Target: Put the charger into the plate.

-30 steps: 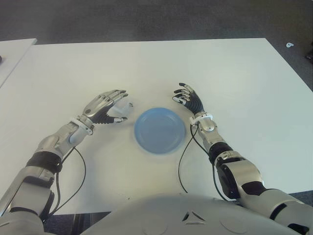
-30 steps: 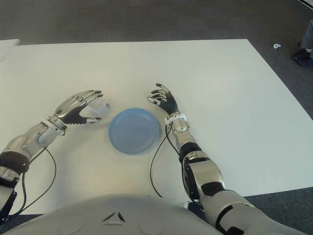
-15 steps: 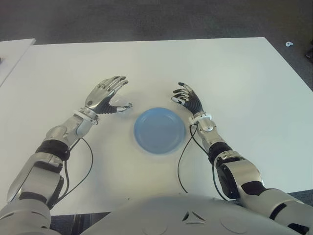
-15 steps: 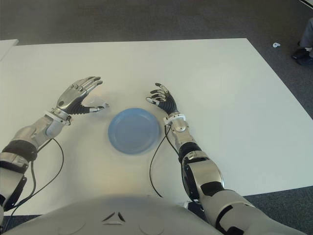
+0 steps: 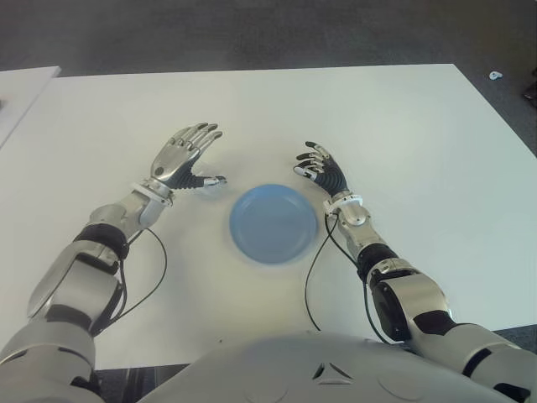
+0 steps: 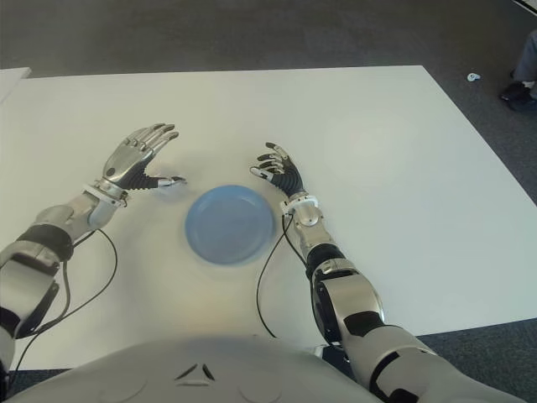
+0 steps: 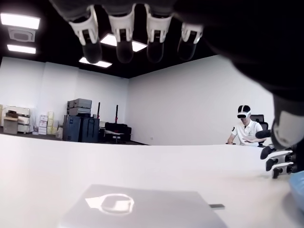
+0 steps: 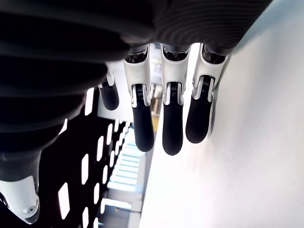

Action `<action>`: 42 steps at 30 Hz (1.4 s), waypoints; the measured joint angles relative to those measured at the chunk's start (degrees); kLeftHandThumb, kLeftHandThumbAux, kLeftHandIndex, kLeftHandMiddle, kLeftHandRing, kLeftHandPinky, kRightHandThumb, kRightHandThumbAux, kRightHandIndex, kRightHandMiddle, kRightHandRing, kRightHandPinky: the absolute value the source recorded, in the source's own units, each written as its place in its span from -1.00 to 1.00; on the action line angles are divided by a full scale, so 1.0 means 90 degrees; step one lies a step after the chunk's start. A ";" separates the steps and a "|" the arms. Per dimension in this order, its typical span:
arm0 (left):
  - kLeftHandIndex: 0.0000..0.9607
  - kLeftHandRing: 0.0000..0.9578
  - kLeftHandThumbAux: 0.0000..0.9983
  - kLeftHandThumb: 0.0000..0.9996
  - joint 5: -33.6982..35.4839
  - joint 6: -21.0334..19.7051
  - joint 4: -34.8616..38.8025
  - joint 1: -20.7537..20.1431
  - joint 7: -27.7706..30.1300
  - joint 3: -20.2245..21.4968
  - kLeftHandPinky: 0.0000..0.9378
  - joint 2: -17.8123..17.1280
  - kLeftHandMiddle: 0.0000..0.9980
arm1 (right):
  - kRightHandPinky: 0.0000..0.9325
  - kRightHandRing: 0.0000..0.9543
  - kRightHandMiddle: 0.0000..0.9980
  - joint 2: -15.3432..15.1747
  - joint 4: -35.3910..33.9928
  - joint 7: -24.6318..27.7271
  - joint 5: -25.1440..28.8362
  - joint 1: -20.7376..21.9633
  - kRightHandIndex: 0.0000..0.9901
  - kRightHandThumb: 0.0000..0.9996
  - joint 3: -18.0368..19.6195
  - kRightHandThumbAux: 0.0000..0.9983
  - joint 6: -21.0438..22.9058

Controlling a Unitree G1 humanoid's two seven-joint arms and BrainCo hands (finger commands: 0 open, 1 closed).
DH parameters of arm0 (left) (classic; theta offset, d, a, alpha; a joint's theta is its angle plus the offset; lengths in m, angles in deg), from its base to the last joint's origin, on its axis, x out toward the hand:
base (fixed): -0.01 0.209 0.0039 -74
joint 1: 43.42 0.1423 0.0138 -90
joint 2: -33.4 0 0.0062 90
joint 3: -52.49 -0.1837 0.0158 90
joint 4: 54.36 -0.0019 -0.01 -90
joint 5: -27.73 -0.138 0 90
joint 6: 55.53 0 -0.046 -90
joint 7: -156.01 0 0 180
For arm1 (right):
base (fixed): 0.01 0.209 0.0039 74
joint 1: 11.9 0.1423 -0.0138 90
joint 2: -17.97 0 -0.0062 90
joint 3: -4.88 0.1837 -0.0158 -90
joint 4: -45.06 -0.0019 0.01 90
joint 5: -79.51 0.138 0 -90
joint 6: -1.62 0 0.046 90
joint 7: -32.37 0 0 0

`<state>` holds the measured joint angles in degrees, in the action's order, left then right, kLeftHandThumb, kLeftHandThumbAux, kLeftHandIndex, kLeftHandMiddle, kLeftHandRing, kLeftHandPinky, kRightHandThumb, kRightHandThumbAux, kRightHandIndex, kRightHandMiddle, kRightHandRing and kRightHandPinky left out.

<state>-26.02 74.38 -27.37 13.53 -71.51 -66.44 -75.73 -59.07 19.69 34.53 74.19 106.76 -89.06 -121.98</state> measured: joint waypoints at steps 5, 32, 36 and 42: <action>-1.00 -1.00 -0.40 -0.41 -0.0129 -0.0131 -0.0657 -0.0401 -0.0192 -0.0347 -1.00 0.0123 -1.00 | -0.24 -0.24 -0.28 0.0012 0.0000 0.0066 0.0029 0.0004 -0.72 -0.87 0.0062 0.27 0.0000; -1.00 -1.00 -0.51 -0.26 -0.0216 -0.0192 -0.1444 -0.0726 0.1266 -0.1334 -1.00 0.0195 -1.00 | -0.24 -0.23 -0.28 0.0016 -0.0112 0.0148 0.0037 -0.0088 -0.71 -0.95 0.0159 0.29 -0.0015; -1.00 -1.00 -0.50 -0.29 -0.0108 -0.0079 -0.1444 -0.0727 0.1509 -0.1298 -1.00 0.0192 -1.00 | -0.25 -0.23 -0.28 0.0018 -0.0131 0.0185 0.0037 -0.0102 -0.70 -0.97 0.0170 0.28 -0.0015; -1.00 -1.00 -0.48 -0.33 0.0127 0.0060 -0.1442 -0.0726 0.1892 -0.1165 -1.00 0.0192 -1.00 | -0.25 -0.24 -0.28 0.0016 -0.0138 0.0203 0.0033 -0.0105 -0.71 -0.99 0.0179 0.27 -0.0015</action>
<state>-24.88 74.92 -40.34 6.99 -54.48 -76.93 -74.00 -58.93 18.45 36.36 74.49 105.81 -87.45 -122.11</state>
